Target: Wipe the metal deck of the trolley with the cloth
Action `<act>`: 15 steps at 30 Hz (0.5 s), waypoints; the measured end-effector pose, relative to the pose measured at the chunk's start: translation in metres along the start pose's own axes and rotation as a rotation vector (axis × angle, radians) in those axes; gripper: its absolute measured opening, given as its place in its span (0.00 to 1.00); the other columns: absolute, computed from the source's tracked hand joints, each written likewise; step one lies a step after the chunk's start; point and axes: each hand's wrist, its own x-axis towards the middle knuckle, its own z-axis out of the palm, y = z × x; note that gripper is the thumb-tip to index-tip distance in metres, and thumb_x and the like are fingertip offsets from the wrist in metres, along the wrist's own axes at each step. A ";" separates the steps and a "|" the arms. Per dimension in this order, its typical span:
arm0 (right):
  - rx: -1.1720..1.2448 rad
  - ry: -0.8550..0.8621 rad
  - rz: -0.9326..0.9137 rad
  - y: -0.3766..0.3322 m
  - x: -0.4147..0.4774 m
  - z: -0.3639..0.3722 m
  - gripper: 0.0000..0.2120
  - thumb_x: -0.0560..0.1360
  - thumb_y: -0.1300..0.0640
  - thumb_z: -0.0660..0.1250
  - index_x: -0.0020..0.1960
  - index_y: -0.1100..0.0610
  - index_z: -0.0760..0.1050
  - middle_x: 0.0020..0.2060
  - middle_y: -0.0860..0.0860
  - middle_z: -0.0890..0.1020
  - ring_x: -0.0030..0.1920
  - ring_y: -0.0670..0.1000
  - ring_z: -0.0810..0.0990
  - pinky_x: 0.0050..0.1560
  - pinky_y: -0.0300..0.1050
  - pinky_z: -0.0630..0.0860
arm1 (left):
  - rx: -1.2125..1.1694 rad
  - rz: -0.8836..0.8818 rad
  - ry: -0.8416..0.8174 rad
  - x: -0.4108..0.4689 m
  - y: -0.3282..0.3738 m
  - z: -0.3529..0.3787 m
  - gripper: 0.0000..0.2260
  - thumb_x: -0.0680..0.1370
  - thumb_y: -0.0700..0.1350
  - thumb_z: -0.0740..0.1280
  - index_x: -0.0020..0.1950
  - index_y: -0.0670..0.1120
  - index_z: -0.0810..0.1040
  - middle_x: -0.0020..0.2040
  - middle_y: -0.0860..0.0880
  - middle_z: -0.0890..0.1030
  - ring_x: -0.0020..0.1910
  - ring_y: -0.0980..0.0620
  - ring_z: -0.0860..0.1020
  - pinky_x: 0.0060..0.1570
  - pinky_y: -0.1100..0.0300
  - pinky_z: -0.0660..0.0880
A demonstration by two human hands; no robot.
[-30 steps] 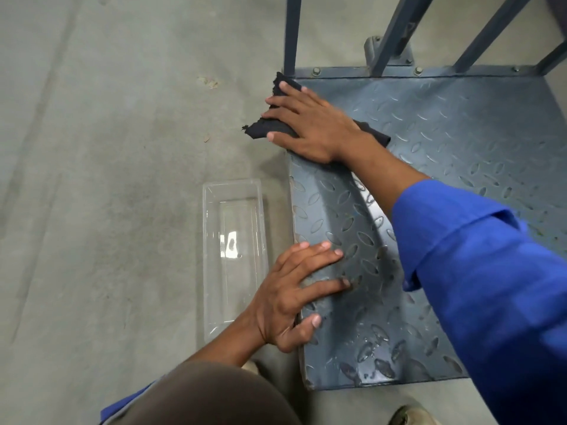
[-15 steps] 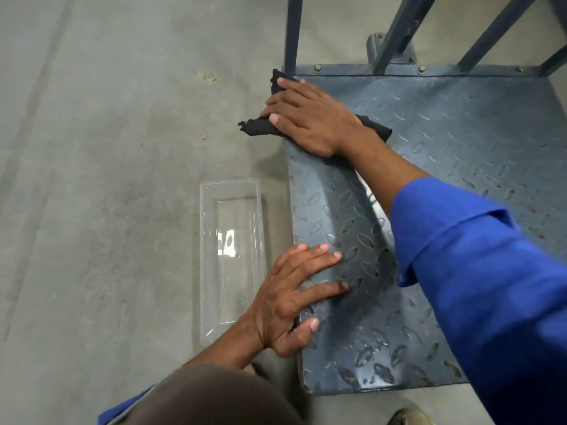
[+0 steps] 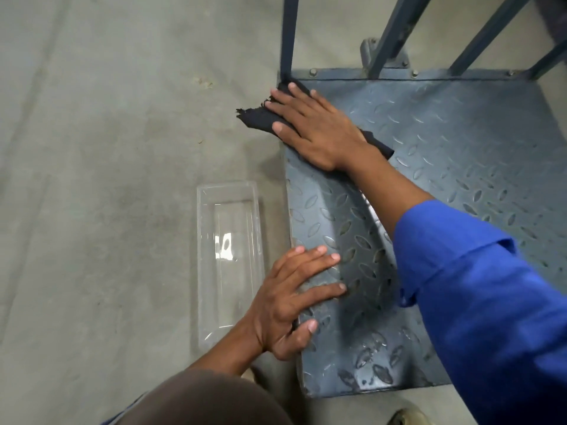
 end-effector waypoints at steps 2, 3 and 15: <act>-0.022 0.009 0.007 -0.004 -0.013 0.004 0.30 0.87 0.36 0.42 0.86 0.46 0.51 0.85 0.43 0.52 0.85 0.46 0.45 0.85 0.53 0.43 | -0.013 -0.009 0.013 0.001 -0.001 0.002 0.29 0.85 0.58 0.51 0.67 0.42 0.84 0.76 0.38 0.75 0.79 0.38 0.70 0.79 0.39 0.59; -0.029 0.004 0.008 -0.005 -0.017 0.005 0.30 0.87 0.36 0.41 0.86 0.46 0.49 0.85 0.43 0.51 0.85 0.46 0.44 0.85 0.53 0.43 | -0.021 -0.016 0.025 0.001 -0.001 0.004 0.29 0.85 0.58 0.51 0.67 0.42 0.84 0.76 0.38 0.76 0.79 0.38 0.71 0.79 0.39 0.59; -0.019 0.057 0.227 -0.050 -0.019 0.021 0.30 0.87 0.42 0.46 0.86 0.51 0.51 0.86 0.51 0.48 0.85 0.53 0.41 0.84 0.57 0.41 | -0.031 -0.007 0.034 -0.001 -0.002 0.004 0.29 0.85 0.57 0.51 0.67 0.41 0.84 0.75 0.37 0.76 0.78 0.36 0.71 0.77 0.38 0.60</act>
